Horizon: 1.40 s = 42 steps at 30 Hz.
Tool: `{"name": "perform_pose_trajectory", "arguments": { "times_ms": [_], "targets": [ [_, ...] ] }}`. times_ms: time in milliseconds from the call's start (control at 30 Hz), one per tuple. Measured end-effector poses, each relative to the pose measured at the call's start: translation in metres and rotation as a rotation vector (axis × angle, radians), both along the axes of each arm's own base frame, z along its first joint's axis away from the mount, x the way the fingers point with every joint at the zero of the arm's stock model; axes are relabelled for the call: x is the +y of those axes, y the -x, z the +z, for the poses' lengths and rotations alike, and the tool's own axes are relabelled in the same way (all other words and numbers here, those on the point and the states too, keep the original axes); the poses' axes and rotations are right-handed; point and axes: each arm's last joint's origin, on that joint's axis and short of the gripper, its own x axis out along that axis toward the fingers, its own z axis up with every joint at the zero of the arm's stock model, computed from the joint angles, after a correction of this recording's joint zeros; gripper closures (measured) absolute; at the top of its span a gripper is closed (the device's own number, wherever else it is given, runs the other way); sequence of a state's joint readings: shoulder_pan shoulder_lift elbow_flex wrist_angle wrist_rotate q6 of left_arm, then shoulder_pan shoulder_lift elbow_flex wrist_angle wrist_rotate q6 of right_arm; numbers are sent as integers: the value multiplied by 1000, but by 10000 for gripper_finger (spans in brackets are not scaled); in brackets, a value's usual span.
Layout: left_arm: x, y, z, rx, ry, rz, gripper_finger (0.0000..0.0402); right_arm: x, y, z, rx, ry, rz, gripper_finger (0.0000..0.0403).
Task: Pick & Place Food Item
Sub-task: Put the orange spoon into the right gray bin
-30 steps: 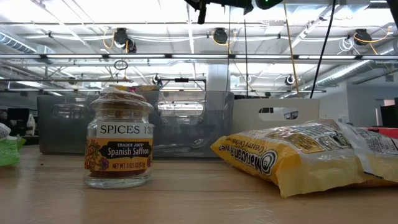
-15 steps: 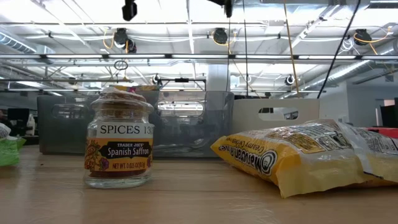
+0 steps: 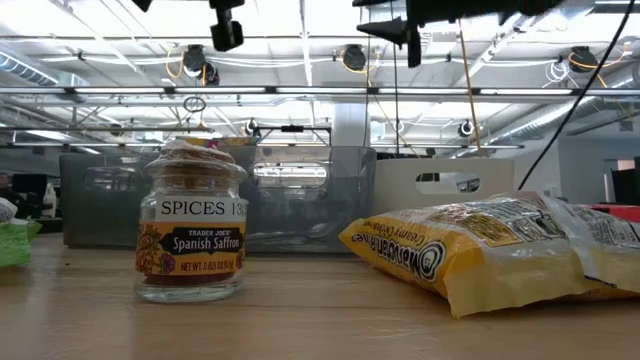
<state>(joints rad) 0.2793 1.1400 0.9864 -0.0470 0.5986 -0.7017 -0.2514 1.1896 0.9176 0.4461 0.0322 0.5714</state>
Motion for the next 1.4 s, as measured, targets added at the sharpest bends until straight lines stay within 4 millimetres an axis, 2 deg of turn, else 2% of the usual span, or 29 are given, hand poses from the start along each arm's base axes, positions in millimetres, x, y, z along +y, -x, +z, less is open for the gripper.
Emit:
{"name": "perform_pose_trajectory", "arguments": {
  "times_ms": [100,200,433,633,1400],
  "targets": [
    [-10,-10,-6,19,26,-13,394,11,1,-19,-102,-2,-12,232],
    [-18,-22,-13,34,46,-4,394,16,3,-30,-122,-11,-22,232],
    [-30,-47,-27,55,114,71,393,21,5,-19,-227,13,93,232],
    [-37,-58,-31,30,158,139,394,23,6,-15,-271,-12,173,232],
    [-66,-61,-30,30,210,219,394,22,5,-18,-252,-75,182,232]
  ]
}}
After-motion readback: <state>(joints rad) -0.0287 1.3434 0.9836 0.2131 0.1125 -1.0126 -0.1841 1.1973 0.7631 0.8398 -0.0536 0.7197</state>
